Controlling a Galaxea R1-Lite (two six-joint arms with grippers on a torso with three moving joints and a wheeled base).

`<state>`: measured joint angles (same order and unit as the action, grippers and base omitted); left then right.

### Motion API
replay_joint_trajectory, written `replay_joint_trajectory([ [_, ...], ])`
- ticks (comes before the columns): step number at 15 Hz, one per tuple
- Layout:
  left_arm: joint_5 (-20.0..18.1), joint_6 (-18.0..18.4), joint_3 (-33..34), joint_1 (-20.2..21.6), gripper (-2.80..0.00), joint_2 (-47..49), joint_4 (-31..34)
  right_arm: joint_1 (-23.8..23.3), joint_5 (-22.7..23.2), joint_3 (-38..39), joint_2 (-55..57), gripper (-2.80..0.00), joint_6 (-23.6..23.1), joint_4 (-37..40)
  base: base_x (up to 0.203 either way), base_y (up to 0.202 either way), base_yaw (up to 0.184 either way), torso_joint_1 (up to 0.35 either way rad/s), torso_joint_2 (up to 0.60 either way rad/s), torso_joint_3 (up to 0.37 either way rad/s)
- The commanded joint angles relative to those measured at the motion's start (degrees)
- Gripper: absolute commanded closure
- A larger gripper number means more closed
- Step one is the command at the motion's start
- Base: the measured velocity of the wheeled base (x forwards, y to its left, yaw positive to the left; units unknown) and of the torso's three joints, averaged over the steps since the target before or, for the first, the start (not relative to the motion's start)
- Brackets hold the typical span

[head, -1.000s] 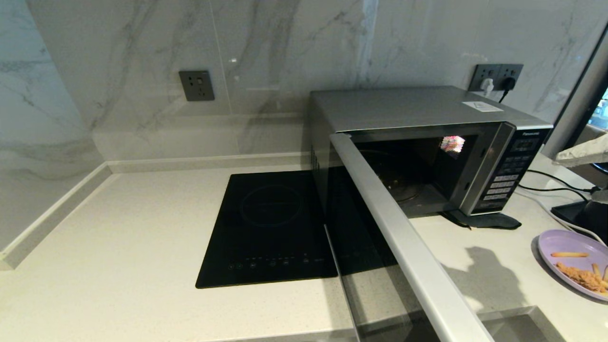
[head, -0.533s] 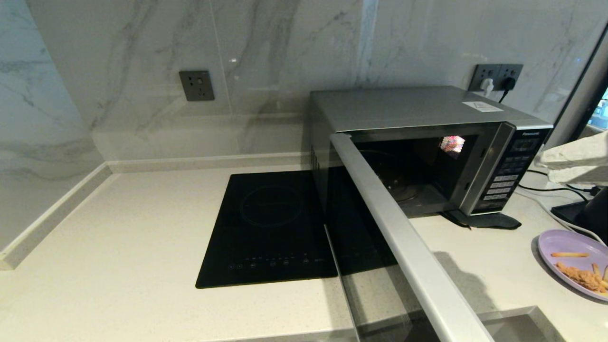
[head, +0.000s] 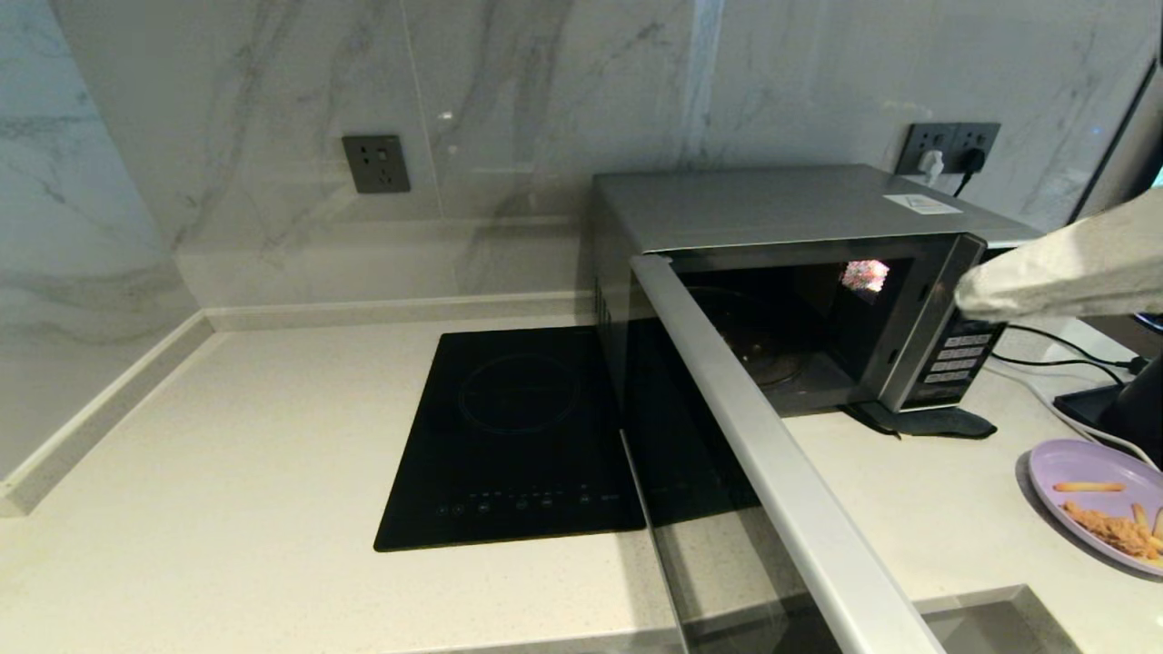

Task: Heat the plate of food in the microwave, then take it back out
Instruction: Close the microwave oven

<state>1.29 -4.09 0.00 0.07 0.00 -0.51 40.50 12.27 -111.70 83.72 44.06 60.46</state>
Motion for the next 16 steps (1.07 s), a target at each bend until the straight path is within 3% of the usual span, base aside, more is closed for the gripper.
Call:
replay_joint_trajectory([
  [1,0.03,-0.05,0.0,0.01,0.0,0.09,-0.02,8.48,-4.93,-1.88,5.15,0.0,4.0,3.04,0.0,0.0,0.0,0.0,0.0,0.0],
  [9,0.03,-0.05,0.0,0.01,0.0,0.09,-0.02,20.74,-6.91,-2.03,11.95,0.0,6.07,4.41,0.0,0.0,0.0,0.0,0.0,0.0],
  [12,0.03,-0.05,0.0,0.01,0.0,0.09,-0.02,24.97,-12.47,-2.01,16.04,0.0,6.93,4.46,0.0,0.0,0.0,0.0,0.0,0.0],
  [16,0.03,-0.05,0.0,0.01,0.0,0.09,-0.02,25.68,-19.95,-1.94,17.44,0.0,8.84,7.24,0.0,0.0,0.0,0.0,0.0,0.0],
])
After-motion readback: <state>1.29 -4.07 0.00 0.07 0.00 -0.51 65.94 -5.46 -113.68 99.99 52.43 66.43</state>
